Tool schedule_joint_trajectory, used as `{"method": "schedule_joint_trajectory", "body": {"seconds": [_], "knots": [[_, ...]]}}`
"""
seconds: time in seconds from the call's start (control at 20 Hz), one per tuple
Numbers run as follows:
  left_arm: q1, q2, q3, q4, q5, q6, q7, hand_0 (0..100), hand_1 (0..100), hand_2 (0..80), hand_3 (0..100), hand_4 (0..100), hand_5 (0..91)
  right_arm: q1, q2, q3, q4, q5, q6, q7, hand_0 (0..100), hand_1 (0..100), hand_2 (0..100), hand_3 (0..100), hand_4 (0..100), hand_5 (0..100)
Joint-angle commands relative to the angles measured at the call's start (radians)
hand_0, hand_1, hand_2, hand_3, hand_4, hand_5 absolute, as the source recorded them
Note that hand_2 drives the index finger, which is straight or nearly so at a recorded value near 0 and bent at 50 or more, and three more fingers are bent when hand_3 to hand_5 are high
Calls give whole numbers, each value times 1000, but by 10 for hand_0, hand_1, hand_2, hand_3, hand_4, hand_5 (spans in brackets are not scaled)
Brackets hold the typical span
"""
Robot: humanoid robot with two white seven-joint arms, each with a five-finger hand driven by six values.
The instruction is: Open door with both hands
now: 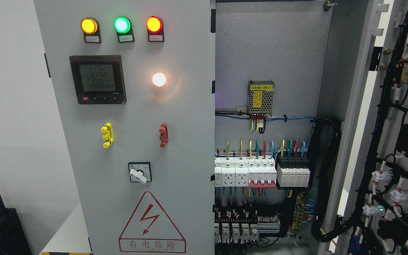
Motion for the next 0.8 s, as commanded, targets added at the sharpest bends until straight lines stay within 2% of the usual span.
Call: {"method": "schedule_joint_trajectory", "body": {"seconds": [0.0, 0.3, 0.4, 0.55, 0.75], "knots": [[-3, -5, -33, -13, 37, 17, -9, 0, 0, 0, 0, 44, 0, 174, -69, -10, -412, 0, -64, 2, 0, 0, 0, 0, 0, 0], [-6, -5, -57, -13, 49, 15, -1, 0, 0, 0, 0, 43, 0, 332, -136, 69, -578, 2, -164, 0, 0, 0, 0, 0, 0, 0], [-6, -8, -59, -13, 50, 17, 5, 0, 0, 0, 0, 43, 0, 369, -147, 71, -629, 2, -192, 2, 0, 0, 0, 0, 0, 0], [-6, -6, -59, -14, 50, 17, 51, 0, 0, 0, 0, 43, 0, 383, -155, 63, -690, 3, -235, 2, 0, 0, 0, 0, 0, 0], [-6, -6, -60, -14, 50, 15, 54, 0, 0, 0, 0, 43, 0, 427, -175, 62, -825, 3, -268, 3, 0, 0, 0, 0, 0, 0]]}}
